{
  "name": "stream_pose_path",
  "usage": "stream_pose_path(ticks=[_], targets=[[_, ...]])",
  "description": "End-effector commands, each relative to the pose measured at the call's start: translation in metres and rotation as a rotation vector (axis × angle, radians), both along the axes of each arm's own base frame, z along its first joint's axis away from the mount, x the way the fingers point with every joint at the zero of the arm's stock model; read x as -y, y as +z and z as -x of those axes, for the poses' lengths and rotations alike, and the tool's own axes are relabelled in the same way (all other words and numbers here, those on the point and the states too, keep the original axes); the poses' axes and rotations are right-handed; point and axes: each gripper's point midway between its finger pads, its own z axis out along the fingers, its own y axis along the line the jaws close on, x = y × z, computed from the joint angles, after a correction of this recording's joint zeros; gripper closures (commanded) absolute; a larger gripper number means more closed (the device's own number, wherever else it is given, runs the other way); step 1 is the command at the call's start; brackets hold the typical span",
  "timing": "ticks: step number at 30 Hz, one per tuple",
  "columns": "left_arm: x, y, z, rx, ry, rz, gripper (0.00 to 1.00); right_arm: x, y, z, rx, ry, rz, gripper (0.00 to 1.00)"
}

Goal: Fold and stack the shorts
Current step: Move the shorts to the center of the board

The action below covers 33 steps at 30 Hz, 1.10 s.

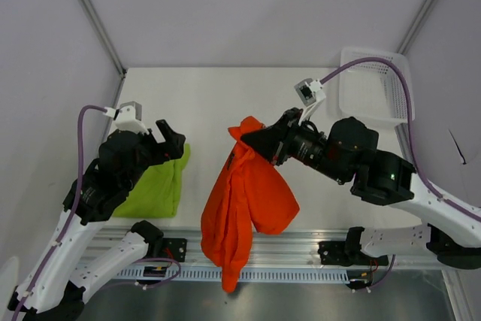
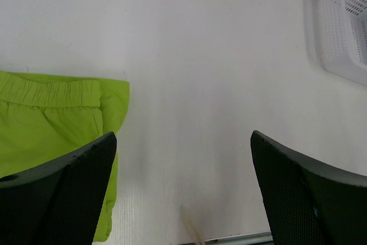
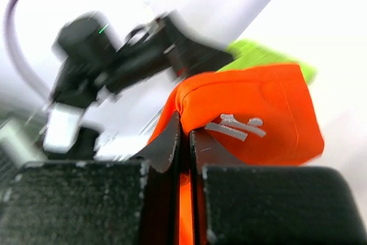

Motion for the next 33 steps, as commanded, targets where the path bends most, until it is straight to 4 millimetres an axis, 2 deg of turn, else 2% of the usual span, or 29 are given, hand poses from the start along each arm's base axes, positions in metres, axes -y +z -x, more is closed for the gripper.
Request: stream_pose_path(ticks=[1,3,4,5,6,7,8,9,10,11,12,13,16,19,20,21,22,23,24,25,26,27,28,29,30,32,33], targets=[[-0.005,0.018,-0.001,0.045,0.028,0.026,0.01,0.037,0.011,-0.073,0.054,-0.328,0.017,1.0],[-0.003,0.017,-0.001,0.038,0.023,0.024,0.01,0.041,0.005,-0.102,0.021,-0.339,-0.005,1.0],[-0.003,0.017,-0.002,0.035,0.023,0.022,0.01,0.027,-0.012,-0.111,-0.018,-0.254,0.013,1.0],[-0.003,0.018,-0.002,0.037,0.023,0.023,0.01,0.043,-0.019,-0.143,-0.054,-0.317,0.004,1.0],[-0.003,0.016,-0.003,0.03,0.022,0.021,0.01,0.045,-0.026,-0.161,-0.072,-0.335,0.011,1.0],[-0.001,0.015,-0.003,0.028,0.018,0.02,0.01,0.033,-0.046,-0.183,-0.113,-0.315,0.051,0.98],[0.0,0.011,-0.004,0.015,0.016,0.017,0.01,0.042,-0.059,-0.209,-0.144,-0.355,0.074,0.74],[0.002,0.011,-0.005,0.011,0.01,0.02,0.01,0.042,-0.078,-0.222,-0.194,-0.351,0.129,0.48],[0.003,0.01,-0.005,0.007,0.006,0.021,0.01,0.031,-0.118,-0.245,-0.283,-0.331,0.213,0.19],[0.004,0.009,-0.005,0.002,0.003,0.02,0.01,0.032,-0.097,-0.257,-0.262,-0.338,0.21,0.11],[0.005,0.008,-0.006,-0.006,-0.002,0.018,0.01,0.038,-0.115,-0.26,-0.299,-0.345,0.294,0.06],[0.007,0.005,-0.006,-0.015,-0.01,0.014,0.01,0.041,-0.122,-0.269,-0.302,-0.377,0.334,0.05],[0.014,-0.002,-0.007,-0.035,-0.043,0.007,0.01,0.05,-0.115,-0.263,-0.21,-0.417,0.387,0.05],[0.026,-0.016,-0.011,-0.067,-0.089,0.009,0.01,0.071,-0.12,-0.241,-0.155,-0.455,0.438,0.11],[0.029,-0.023,-0.012,-0.087,-0.1,0.009,0.01,0.084,-0.127,-0.228,-0.159,-0.473,0.461,0.13],[0.037,-0.027,-0.012,-0.105,-0.131,0.025,0.01,0.092,-0.134,-0.224,-0.17,-0.481,0.474,0.21],[0.044,-0.034,-0.015,-0.125,-0.146,0.031,0.01,0.097,-0.14,-0.217,-0.181,-0.483,0.483,0.25],[0.049,-0.041,-0.016,-0.141,-0.162,0.039,0.01,0.105,-0.153,-0.206,-0.202,-0.477,0.503,0.33],[0.055,-0.044,-0.017,-0.153,-0.178,0.055,0.01,0.108,-0.16,-0.2,-0.205,-0.469,0.518,0.37],[0.063,-0.058,-0.017,-0.193,-0.209,0.061,0.01,0.111,-0.168,-0.195,-0.218,-0.464,0.528,0.39],[0.07,-0.057,-0.021,-0.182,-0.227,0.082,0.02,0.114,-0.176,-0.191,-0.228,-0.466,0.537,0.4],[0.076,-0.06,-0.022,-0.189,-0.24,0.099,0.02,0.123,-0.193,-0.185,-0.25,-0.479,0.568,0.39],[0.083,-0.073,-0.02,-0.222,-0.269,0.106,0.02,0.129,-0.2,-0.185,-0.263,-0.503,0.577,0.38],[0.089,-0.075,-0.027,-0.217,-0.272,0.116,0.02,0.136,-0.207,-0.186,-0.278,-0.528,0.586,0.37],[0.098,-0.079,-0.026,-0.233,-0.298,0.136,0.02,0.145,-0.22,-0.185,-0.303,-0.544,0.601,0.37],[0.109,-0.103,-0.028,-0.292,-0.318,0.133,0.03,0.161,-0.229,-0.193,-0.338,-0.589,0.577,0.36],[0.115,-0.105,-0.032,-0.289,-0.321,0.147,0.03,0.165,-0.233,-0.195,-0.352,-0.595,0.563,0.36]])
